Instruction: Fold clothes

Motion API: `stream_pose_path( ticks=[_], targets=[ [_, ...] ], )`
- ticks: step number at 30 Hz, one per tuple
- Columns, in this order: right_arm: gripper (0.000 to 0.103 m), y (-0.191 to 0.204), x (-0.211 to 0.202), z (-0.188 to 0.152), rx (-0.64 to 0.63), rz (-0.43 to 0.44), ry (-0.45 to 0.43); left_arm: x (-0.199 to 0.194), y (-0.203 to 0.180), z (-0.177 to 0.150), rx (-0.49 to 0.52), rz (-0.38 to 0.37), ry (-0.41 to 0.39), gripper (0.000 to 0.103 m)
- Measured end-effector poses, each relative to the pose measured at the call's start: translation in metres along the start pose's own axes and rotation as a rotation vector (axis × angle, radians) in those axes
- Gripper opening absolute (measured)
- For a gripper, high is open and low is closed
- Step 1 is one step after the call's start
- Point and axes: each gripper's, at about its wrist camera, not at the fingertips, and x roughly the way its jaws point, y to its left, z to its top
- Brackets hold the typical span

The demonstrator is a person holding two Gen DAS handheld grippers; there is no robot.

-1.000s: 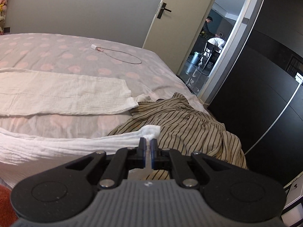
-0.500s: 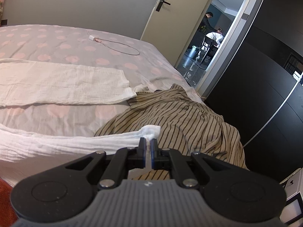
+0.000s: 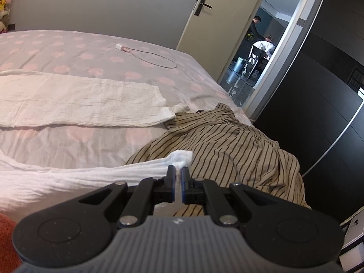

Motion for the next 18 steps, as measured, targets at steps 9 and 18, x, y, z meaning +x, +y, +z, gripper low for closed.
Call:
stream_pose_path(
  ticks=[9, 18],
  targets=[
    [0.006, -0.009, 0.011, -0.019, 0.004, -0.035, 0.08, 0.074, 0.042, 0.062, -0.002, 0.099, -0.024, 0.011],
    [0.006, -0.011, 0.028, -0.024, 0.002, -0.036, 0.116, 0.07, 0.041, 0.057, -0.005, 0.103, -0.09, 0.02]
  ],
)
